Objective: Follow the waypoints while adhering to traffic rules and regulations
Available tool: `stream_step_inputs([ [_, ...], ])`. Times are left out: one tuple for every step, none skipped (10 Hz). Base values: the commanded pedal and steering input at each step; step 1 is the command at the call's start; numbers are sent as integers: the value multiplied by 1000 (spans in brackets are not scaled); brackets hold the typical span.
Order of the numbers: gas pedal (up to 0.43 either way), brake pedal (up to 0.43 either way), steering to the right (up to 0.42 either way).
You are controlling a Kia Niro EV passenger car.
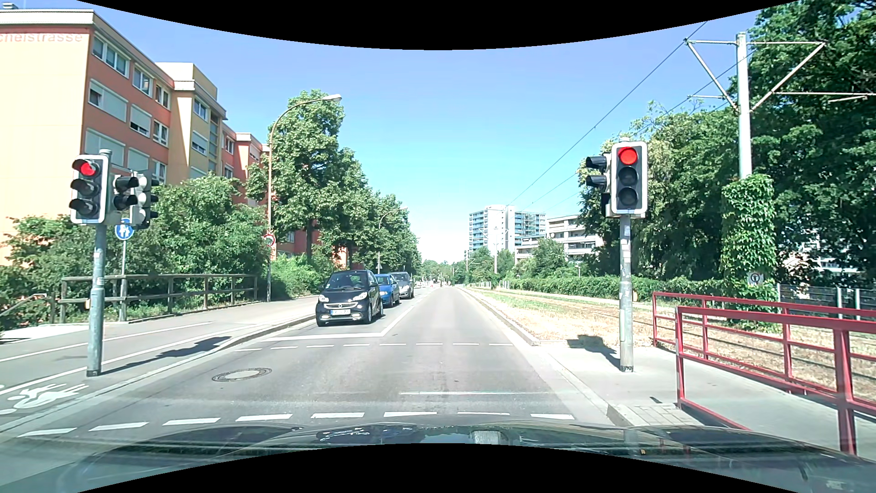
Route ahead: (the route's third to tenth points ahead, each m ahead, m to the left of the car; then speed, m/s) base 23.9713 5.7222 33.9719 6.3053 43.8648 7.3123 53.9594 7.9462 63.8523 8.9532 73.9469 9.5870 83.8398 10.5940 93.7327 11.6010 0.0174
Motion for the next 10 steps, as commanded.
stream_step_inputs([
  [0, 207, 6],
  [0, 213, 6],
  [0, 207, 6],
  [0, 213, 6],
  [0, 213, 6],
  [0, 207, 6],
  [0, 213, 6],
  [0, 213, 6],
  [0, 213, 6],
  [0, 213, 6],
])
